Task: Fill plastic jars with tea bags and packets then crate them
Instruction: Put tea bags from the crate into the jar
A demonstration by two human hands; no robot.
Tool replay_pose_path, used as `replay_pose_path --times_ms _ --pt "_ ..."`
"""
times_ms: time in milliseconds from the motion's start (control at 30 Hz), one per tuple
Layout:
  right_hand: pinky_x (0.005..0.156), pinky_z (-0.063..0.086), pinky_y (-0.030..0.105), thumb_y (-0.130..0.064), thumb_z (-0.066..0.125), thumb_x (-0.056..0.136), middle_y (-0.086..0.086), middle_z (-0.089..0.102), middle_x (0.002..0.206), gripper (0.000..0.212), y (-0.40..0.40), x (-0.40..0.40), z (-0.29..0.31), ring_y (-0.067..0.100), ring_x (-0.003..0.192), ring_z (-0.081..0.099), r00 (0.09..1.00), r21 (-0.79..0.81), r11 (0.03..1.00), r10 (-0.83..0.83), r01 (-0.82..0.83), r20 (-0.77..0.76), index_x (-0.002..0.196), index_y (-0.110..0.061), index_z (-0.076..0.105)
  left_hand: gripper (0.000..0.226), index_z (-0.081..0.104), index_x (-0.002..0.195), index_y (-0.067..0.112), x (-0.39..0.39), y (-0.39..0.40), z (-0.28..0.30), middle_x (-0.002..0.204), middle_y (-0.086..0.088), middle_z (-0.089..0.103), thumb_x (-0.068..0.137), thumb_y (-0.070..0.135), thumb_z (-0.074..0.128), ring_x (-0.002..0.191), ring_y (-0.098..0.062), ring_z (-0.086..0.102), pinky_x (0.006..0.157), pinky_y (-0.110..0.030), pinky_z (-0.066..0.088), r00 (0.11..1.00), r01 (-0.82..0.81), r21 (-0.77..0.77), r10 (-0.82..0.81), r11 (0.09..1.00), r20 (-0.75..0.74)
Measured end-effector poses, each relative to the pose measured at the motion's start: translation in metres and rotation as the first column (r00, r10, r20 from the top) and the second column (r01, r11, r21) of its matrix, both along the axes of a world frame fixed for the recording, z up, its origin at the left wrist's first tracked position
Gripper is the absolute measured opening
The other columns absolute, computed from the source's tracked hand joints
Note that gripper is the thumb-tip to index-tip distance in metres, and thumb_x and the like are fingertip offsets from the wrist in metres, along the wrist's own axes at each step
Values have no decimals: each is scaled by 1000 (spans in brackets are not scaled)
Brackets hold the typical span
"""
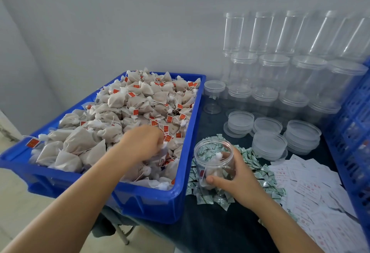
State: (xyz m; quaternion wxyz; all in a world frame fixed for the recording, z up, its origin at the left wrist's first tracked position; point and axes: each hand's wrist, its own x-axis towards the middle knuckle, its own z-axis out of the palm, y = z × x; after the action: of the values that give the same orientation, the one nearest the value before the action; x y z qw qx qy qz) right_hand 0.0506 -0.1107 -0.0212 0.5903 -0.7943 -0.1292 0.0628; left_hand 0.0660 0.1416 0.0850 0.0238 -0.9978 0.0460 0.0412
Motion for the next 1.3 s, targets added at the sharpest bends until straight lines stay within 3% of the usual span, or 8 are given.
replay_pose_path --times_ms 133,333,500,667,800,967,1100,1300 --pt "79 48 5 -48 90 59 -43 56 115 90 0 1 -3 -13 108 58 1000 17 1000 -6 5 5 126 -67 33 9 63 84 16 -1 -4 25 89 6 63 90 22 60 84 -14 61 80 -31 50 995 74 -278 -53 958 82" --pt "80 49 6 -46 89 60 -33 56 121 102 0 -1 0 -14 107 58 1000 -7 1000 -5 5 9 144 -47 32 10 65 86 23 -3 -32 53 86 11 63 90 31 61 82 -5 59 74 -18 44 969 209 -432 -127 877 212" --pt "100 49 28 -39 91 65 -24 59 126 101 0 -3 1 -2 114 60 1000 -13 1000 -11 11 15 147 -42 32 8 66 91 25 0 -55 56 90 17 63 90 32 61 83 3 57 68 -7 40 959 273 -479 -196 834 206" --pt "89 49 16 -57 86 52 -36 59 117 103 1 -3 1 -10 109 60 1000 15 1000 8 -8 19 141 -51 33 6 64 88 26 -2 -67 44 90 12 64 89 31 62 81 -1 58 67 -9 38 953 303 -477 -245 825 180" --pt "92 51 24 -56 86 53 -34 61 119 101 2 -2 -1 -7 109 62 1000 33 999 12 -13 20 140 -50 35 4 62 87 26 -2 -70 38 86 14 61 90 29 63 81 -2 58 67 -8 38 950 311 -458 -271 833 153" --pt "91 48 18 -55 86 53 -33 61 121 93 1 -2 0 -9 111 59 1000 34 999 5 -6 16 132 -57 37 22 63 107 22 0 -73 26 98 10 64 90 35 60 87 -7 60 72 -14 44 950 311 -460 -286 832 125" --pt "86 49 9 -60 86 50 -25 60 126 106 0 -4 0 -10 112 59 1000 25 1000 -1 1 -10 141 -46 34 49 45 134 26 3 -63 35 108 14 54 91 45 55 85 2 55 72 -15 40 964 257 -541 -173 801 203" --pt "103 49 28 -62 86 49 -16 58 135 115 1 -5 2 5 123 58 1000 -1 1000 1 -1 -24 148 -41 31 33 57 122 25 3 -9 39 104 12 60 91 37 57 84 4 54 67 -7 36 962 168 -472 -38 865 272"
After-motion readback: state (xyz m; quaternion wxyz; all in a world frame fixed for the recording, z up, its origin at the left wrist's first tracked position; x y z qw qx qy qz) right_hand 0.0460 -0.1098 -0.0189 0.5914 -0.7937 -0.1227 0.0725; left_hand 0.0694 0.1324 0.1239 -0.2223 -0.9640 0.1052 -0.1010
